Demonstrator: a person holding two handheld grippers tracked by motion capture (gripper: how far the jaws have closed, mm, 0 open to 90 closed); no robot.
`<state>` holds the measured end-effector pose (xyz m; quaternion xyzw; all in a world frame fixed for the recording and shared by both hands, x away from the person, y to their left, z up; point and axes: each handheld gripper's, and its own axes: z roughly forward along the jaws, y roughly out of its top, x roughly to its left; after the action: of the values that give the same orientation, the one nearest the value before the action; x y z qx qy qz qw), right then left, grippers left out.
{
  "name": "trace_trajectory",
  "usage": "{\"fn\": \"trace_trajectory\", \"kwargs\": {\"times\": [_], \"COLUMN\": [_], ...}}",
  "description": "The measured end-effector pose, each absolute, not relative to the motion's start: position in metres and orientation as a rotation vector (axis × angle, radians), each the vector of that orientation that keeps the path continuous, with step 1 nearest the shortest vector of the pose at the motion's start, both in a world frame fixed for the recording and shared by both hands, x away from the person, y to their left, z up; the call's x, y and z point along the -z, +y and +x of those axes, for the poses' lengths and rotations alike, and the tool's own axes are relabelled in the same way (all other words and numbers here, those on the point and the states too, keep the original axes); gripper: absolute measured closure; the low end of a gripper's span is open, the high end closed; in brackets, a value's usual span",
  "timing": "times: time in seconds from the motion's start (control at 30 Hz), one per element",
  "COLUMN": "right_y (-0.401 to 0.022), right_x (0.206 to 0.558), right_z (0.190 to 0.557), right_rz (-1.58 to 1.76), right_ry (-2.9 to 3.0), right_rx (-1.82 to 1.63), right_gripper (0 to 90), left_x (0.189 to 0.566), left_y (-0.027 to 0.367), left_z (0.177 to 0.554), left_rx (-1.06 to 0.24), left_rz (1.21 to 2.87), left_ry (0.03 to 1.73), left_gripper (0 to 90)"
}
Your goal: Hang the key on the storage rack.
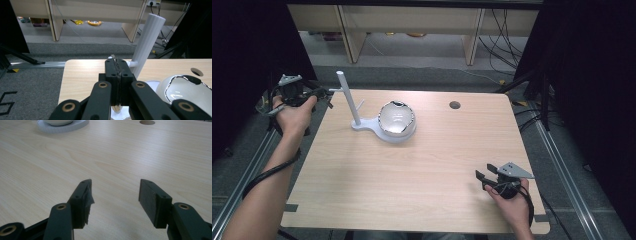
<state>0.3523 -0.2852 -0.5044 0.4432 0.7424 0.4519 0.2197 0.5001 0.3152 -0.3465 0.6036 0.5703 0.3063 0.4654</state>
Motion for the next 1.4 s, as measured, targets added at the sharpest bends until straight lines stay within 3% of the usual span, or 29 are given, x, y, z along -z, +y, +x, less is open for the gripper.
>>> {"fn": "trace_trajectory", "kwargs": {"times": [1.4], "right_y": [-0.286], "right_x": [0.505], "right_z": [0.352], "right_rz": [1.223], "right_ry": [2.033], "right_rx": [-1.243], "right_gripper": [44.9], "left_x": [0.344], "left_y": [0.297], "left_z": [0.512], "left_rx": [-0.813], "left_rz": [1.5], "left_ry": [1.337], "left_gripper": [88.8]}}
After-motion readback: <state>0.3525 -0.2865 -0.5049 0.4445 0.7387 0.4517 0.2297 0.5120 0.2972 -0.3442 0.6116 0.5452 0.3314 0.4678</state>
